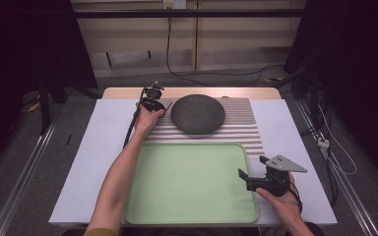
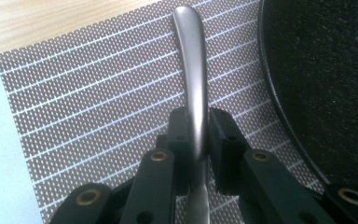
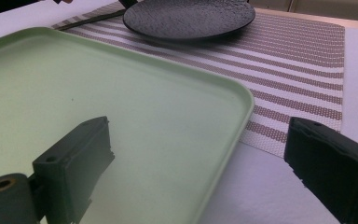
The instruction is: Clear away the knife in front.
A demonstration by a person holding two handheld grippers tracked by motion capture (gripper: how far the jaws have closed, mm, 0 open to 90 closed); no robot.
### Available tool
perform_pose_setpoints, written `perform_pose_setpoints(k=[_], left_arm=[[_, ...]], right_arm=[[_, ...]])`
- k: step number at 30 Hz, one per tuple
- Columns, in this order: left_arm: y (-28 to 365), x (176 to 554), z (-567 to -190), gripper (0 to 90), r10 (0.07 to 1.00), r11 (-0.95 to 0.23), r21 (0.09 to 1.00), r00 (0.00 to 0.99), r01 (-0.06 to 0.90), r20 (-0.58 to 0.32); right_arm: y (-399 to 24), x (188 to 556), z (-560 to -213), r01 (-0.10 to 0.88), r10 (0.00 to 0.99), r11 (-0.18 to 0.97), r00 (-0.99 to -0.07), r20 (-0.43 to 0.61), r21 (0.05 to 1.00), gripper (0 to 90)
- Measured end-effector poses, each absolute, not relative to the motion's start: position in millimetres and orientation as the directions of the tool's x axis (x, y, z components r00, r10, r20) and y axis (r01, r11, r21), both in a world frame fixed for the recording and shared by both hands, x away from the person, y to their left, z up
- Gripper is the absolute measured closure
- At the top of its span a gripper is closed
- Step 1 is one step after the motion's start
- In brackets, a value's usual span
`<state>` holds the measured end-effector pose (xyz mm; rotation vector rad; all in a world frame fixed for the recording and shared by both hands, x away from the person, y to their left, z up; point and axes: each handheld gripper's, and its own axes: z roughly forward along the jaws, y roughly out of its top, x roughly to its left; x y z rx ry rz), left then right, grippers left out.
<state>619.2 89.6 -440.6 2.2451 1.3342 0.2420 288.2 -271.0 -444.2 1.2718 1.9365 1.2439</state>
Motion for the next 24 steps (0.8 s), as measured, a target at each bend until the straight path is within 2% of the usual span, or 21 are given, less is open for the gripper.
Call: perform_pose_setpoints(k=[24], left_arm=[[99.1, 619.9, -432.7, 80.2, 0.862, -0.400, 0.489, 0.499, 0.775, -0.086]], right_arm=[[-270.5, 289.8, -445.2, 0.444, 0.899, 0.143, -0.431, 0.071, 0.884, 6.8]])
